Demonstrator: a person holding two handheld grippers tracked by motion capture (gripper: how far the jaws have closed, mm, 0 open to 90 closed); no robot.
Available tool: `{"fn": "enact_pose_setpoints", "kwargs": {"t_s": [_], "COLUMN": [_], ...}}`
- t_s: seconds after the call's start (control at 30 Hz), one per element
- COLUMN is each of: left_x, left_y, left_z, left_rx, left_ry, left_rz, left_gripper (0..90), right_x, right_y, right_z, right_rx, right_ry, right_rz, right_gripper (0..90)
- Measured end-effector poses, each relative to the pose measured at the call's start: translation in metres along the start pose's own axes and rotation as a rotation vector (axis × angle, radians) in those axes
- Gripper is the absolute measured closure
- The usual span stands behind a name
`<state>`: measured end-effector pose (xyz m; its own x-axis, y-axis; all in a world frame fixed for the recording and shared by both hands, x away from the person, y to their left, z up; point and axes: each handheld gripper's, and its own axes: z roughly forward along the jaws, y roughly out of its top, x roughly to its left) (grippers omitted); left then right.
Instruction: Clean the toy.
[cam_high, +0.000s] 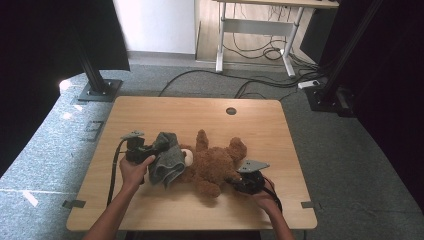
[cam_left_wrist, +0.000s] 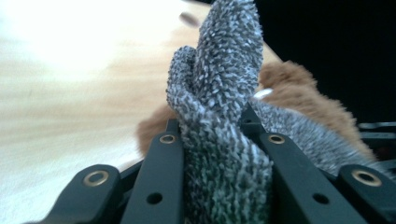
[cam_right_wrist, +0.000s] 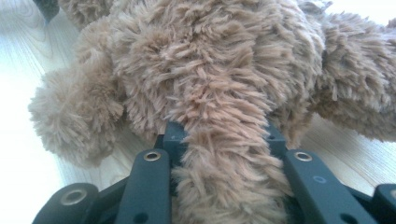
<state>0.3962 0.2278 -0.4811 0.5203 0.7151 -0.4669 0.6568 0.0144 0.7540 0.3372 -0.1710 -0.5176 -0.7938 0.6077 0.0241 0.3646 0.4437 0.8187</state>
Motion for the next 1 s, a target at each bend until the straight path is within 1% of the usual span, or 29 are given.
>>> {"fn": "enact_pose_setpoints", "kwargs": {"t_s": [0.07,0.13,0.17,0.23,0.3,0.33,0.4,0.43,0.5,0.53,0.63,0.67,0.77,0.9,0.93,1.0], "left_x": [0.005,0.01,0.011,0.012,0.015,0.019,0.025,0.027,0.029,0.03,0.031,0.031,0.03,0.032,0.033,0.033], "left_y": [-0.005,-0.009,-0.01,-0.012,-0.014,-0.016,-0.02,-0.023,-0.028,-0.031,-0.038,-0.042,-0.047,-0.045,-0.044,-0.045], "left_z": [0.005,0.006,0.006,0.004,0.002,0.001,0.0,0.001,0.001,0.001,0.0,-0.001,-0.003,-0.007,-0.007,-0.006], "left_rx": [0.026,0.041,0.048,0.078,0.096,0.113,0.128,0.146,0.176,0.184,0.22,0.237,0.246,0.215,0.211,0.215], "left_ry": [0.003,-0.004,0.003,0.033,0.06,0.079,0.072,0.076,0.091,0.087,0.096,0.088,0.074,0.054,0.055,0.065], "left_rz": [-0.011,-0.033,-0.033,-0.012,-0.008,-0.009,-0.03,-0.03,-0.026,-0.027,-0.008,0.0,0.004,-0.02,-0.024,-0.014], "left_gripper": [77.6,77.5,77.5,77.6,77.6,77.6,77.6,77.5,77.5,77.5,77.5,77.5,77.5,77.5,77.5,77.5], "right_x": [0.0,0.0,0.001,0.001,0.001,0.001,0.001,0.001,0.001,0.001,0.001,0.0,0.001,0.0,0.0,0.0], "right_y": [0.0,0.0,0.0,0.0,0.0,-0.001,-0.001,-0.001,-0.002,-0.002,-0.002,-0.002,-0.003,-0.003,-0.003,-0.003], "right_z": [0.0,0.0,0.001,0.001,0.001,0.001,0.001,0.001,0.001,0.001,0.001,0.001,0.001,0.002,0.002,0.002], "right_rx": [-0.002,-0.003,-0.002,-0.003,-0.002,-0.002,-0.004,-0.004,-0.005,-0.005,-0.005,-0.006,-0.005,-0.007,-0.008,-0.008], "right_ry": [0.001,0.003,0.003,0.006,0.006,0.006,0.007,0.007,0.007,0.008,0.006,0.007,0.004,0.004,0.005,0.005], "right_rz": [0.0,0.001,0.002,0.003,0.005,0.005,0.006,0.005,0.009,0.012,0.017,0.019,0.023,0.026,0.027,0.029], "right_gripper": [65.7,65.6,65.6,65.6,65.6,65.6,65.7,65.6,65.7,65.6,65.7,65.7,65.7,65.7,65.7,65.7]}}
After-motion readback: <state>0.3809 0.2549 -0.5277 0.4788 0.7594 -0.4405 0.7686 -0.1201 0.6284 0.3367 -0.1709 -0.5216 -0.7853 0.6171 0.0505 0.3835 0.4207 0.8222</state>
